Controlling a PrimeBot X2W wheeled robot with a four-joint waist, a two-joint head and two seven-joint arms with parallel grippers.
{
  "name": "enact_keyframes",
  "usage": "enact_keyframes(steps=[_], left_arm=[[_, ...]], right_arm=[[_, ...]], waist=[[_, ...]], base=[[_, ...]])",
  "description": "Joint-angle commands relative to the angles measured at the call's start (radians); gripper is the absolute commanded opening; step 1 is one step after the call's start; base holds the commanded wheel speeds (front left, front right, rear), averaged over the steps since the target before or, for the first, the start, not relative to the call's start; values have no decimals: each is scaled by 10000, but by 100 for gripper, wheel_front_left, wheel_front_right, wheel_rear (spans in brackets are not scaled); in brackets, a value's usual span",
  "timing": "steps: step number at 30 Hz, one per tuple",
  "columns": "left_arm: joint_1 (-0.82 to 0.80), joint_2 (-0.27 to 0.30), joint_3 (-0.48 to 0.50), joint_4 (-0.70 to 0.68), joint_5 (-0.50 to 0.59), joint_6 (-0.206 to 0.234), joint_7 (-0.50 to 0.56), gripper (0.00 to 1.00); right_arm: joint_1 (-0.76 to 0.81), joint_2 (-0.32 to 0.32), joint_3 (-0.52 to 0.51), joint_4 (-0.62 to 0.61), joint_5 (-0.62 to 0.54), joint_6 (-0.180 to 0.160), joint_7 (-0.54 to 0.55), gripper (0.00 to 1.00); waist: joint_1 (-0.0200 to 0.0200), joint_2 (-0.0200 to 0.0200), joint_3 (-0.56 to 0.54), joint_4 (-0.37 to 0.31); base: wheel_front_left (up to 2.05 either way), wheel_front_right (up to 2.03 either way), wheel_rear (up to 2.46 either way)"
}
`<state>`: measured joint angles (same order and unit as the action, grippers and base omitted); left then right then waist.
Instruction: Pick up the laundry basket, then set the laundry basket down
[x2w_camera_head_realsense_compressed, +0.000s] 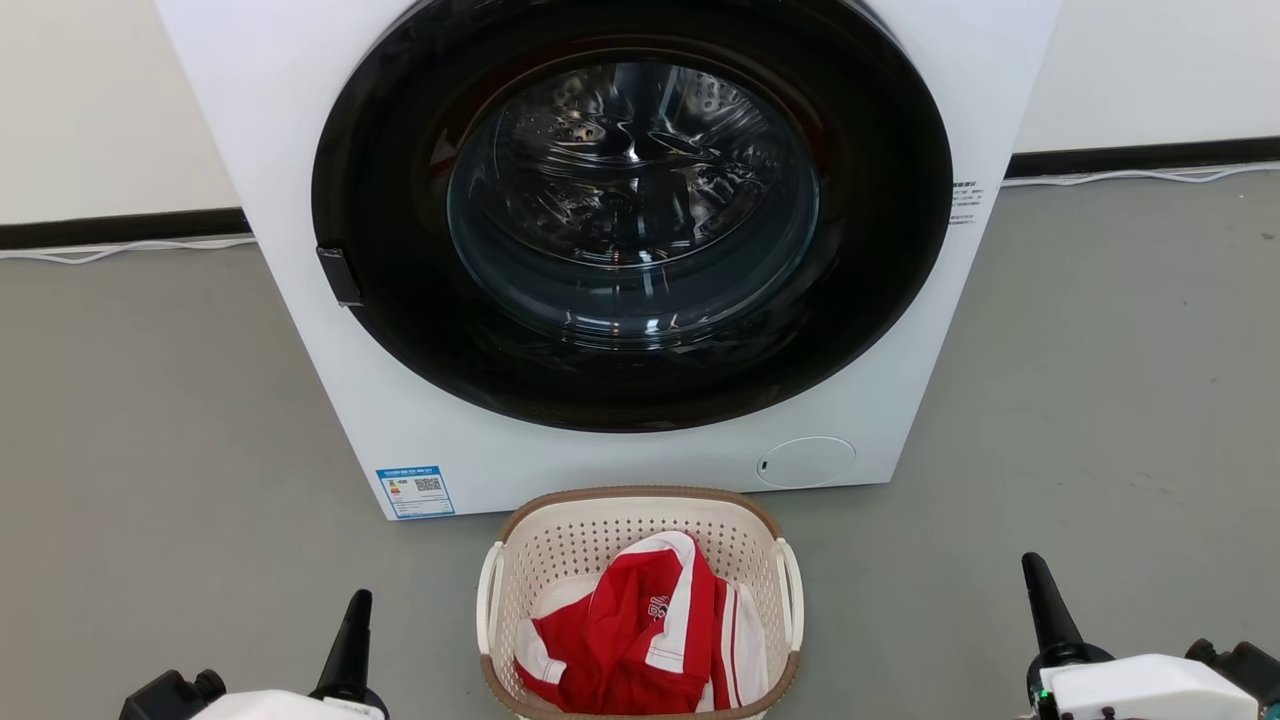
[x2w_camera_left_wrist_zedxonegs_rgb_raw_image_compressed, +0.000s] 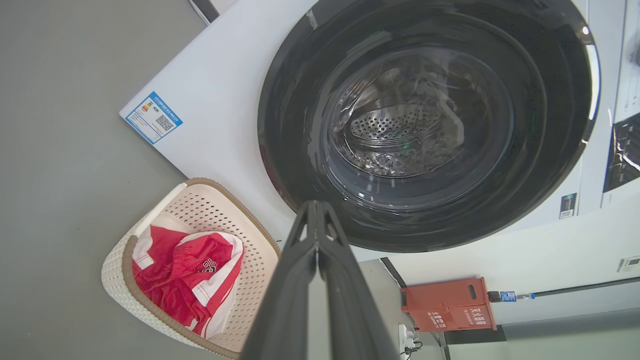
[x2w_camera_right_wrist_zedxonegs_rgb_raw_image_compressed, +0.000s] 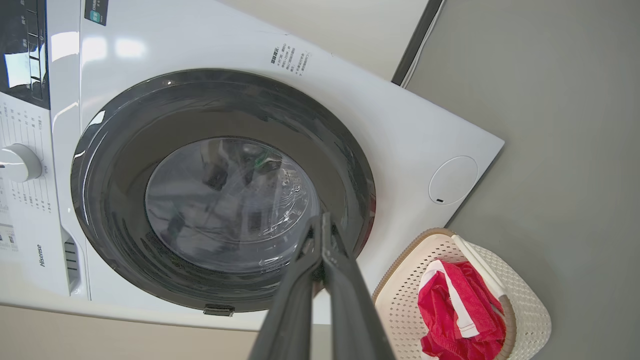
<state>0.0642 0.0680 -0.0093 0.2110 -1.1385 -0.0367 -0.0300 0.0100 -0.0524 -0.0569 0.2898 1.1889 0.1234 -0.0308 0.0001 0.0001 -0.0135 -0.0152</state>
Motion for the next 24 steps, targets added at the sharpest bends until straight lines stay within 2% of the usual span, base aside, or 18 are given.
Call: enact_keyframes(steps=[1, 24], left_arm=[[-603, 77, 269, -177, -359, -150, 61, 0], [-1247, 47, 670, 122, -3051, -615, 736, 0]], right_arm=[[-496, -116, 107, -328, 340, 50, 139, 0], [-888, -115, -182, -406, 2700, 64, 817, 0]], waist=[[-1, -1, 6, 6], [-1, -1, 100, 92]], base=[[0, 0, 0], [0, 0, 0]])
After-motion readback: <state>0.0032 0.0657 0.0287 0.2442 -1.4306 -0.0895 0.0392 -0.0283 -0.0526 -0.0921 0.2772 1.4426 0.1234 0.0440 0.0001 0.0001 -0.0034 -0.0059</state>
